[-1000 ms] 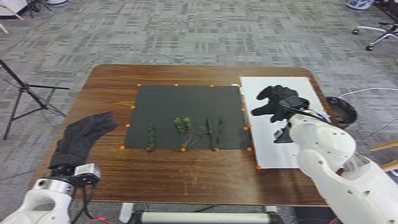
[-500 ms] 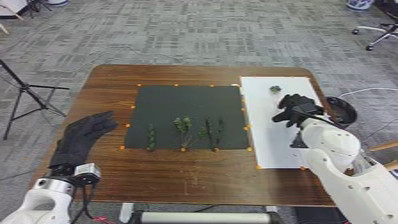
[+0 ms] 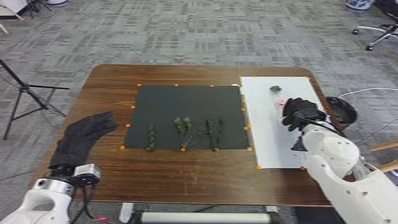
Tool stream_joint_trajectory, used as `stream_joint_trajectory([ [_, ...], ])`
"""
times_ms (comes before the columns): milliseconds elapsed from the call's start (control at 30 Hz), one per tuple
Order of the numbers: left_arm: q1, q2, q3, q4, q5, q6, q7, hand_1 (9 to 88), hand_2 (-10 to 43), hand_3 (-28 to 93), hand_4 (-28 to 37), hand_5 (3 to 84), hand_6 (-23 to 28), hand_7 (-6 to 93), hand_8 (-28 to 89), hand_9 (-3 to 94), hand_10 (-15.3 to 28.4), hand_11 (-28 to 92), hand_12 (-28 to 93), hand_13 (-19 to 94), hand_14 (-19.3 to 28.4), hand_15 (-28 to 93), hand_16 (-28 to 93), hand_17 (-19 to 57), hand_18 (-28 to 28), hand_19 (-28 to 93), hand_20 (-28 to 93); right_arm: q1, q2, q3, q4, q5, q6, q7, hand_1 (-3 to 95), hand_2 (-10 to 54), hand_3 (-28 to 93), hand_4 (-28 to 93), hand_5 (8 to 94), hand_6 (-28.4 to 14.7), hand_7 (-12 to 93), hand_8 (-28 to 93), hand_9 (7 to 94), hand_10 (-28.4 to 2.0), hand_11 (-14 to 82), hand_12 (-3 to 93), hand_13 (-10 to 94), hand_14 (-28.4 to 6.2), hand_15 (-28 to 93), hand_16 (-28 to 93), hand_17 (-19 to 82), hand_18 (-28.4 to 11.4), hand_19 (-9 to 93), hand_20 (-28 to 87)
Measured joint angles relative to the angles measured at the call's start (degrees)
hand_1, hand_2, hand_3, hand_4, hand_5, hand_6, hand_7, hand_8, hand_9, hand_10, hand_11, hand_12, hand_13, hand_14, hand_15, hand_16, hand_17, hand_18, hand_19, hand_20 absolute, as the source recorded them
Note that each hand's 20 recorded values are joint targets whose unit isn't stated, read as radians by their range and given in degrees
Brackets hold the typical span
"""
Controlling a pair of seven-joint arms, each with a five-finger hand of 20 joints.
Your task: Arrange flowers
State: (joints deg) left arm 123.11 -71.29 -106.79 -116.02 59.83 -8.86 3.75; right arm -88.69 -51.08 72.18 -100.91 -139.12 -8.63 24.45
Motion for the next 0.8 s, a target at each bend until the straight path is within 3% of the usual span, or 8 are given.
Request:
stream_joint_trajectory([
  [133,-0.02,0.0,-0.06,0.04,0.0,-0.08,-0.1,25.8,3.3,65,-24.0,50.1,2.8,16.1,-6,48.0,14.9,25,17,37,19.1,21,3,4.6,12.8,12,18,-0.5,0.48,-1.71,1.45,-0.3,6.99,-1.14,61.4,-9.5,54,-15,79.1,-0.7,19,12,89.1,-8.5,9.0,39.9,92,-1.4,56,32,55,-18.5,93,53],
  [300,-0.03,0.2,-0.06,0.17,-0.01,0.15,0.08,25.9,3.4,65,-23.9,50.6,3.2,16.2,-6,48.4,14.8,25,17,38,19.2,21,3,4.9,12.9,12,18,-0.63,0.94,-2.46,1.37,0.01,9.29,-2.04,61.4,-9.5,55,-15,80.1,-1.0,19,11,89.9,-8.7,9.3,40.6,92,-1.2,57,33,56,-18.0,93,54],
  [433,0.14,0.47,-0.6,0.22,-0.05,1.55,0.97,25.8,3.3,66,-24.1,51.3,3.4,16.4,-6,49.3,14.8,26,17,38,19.0,22,3,5.1,13.0,12,18,0.91,2.15,-5.09,0.15,1.62,11.42,-2.38,61.2,-9.5,56,-15,80.3,-1.0,19,11,90.2,-8.7,9.1,40.6,92,-1.2,57,33,56,-18.0,93,55],
  [533,0.17,0.73,-1.4,0.37,-0.05,4.27,2.67,22.8,5.0,66,-26.5,52.0,3.5,16.8,-6,49.9,14.9,26,17,39,18.9,21,3,5.5,12.9,12,18,4.54,3.16,-9.23,-0.74,4.33,11.73,-3.19,61.2,-9.5,56,-15,80.3,-0.8,19,11,90.2,-8.7,9.1,40.6,92,-1.2,57,33,56,-17.9,93,55],
  [667,-0.01,1.24,-2.08,1.1,-0.66,9.92,6.06,16.7,10.6,61,-28.3,52.1,3.6,16.7,-6,50.6,15.4,26,17,39,18.8,21,2,5.8,12.8,11,18,12.4,3.48,-16.46,-1.22,9.64,10.11,-6.28,60.9,-9.5,56,-15,80.4,-0.5,19,11,90.1,-9.2,9.0,40.3,92,-1.3,57,33,56,-17.8,93,55],
  [733,-0.21,1.42,-2.18,1.52,-1.96,12.68,6.78,17.1,14.5,57,-28.3,52.1,3.7,16.2,-6,50.8,15.6,26,17,39,18.9,21,3,5.8,12.8,11,18,16.84,3.32,-20.28,-1.32,11.56,8.03,-8.58,60.9,-9.5,56,-15,80.4,-0.4,19,11,89.9,-9.4,9.1,40.1,92,-1.3,57,33,56,-17.8,93,55],
  [800,-0.43,1.47,-2.27,1.96,-4.24,14.28,6.84,18.3,19.6,52,-28.3,52.4,3.5,16.0,-6,51.2,15.8,25,16,39,19.0,21,3,5.9,12.8,11,18,21.28,2.79,-23.96,-1.4,12.8,5.12,-10.62,60.8,-9.5,56,-15,80.4,-0.3,19,11,89.9,-9.5,9.1,39.9,92,-1.3,57,33,56,-17.7,93,55],
])
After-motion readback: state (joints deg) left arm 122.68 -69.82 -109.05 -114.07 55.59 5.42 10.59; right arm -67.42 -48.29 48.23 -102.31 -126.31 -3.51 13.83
